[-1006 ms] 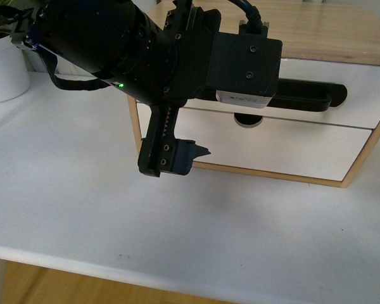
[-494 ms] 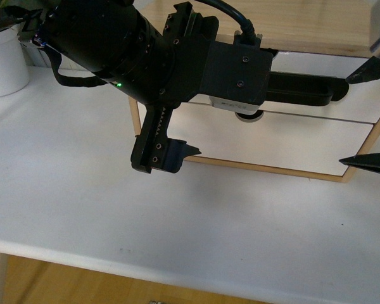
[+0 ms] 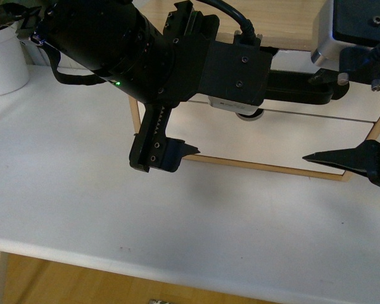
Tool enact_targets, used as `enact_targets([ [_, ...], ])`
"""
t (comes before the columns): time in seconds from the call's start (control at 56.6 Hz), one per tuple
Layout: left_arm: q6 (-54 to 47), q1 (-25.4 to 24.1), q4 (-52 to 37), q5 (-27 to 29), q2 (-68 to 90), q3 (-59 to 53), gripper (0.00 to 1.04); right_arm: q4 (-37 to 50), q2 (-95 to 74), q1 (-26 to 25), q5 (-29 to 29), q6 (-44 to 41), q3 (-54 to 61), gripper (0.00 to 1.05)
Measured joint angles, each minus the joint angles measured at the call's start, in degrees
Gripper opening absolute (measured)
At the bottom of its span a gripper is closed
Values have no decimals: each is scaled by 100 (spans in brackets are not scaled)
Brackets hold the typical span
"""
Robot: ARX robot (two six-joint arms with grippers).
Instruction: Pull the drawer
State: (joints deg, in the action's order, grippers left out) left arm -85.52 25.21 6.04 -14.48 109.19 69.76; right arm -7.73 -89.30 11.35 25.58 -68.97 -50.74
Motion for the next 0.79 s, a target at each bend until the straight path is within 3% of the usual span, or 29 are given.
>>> enact_targets([
  [0.477,-2,0,44,0,0,22,99,455,-627,105,-149,221,-236,96],
  [0.795,-20,-2,87,4,0,35,99,319,-835,140,-149,260,-354,96],
])
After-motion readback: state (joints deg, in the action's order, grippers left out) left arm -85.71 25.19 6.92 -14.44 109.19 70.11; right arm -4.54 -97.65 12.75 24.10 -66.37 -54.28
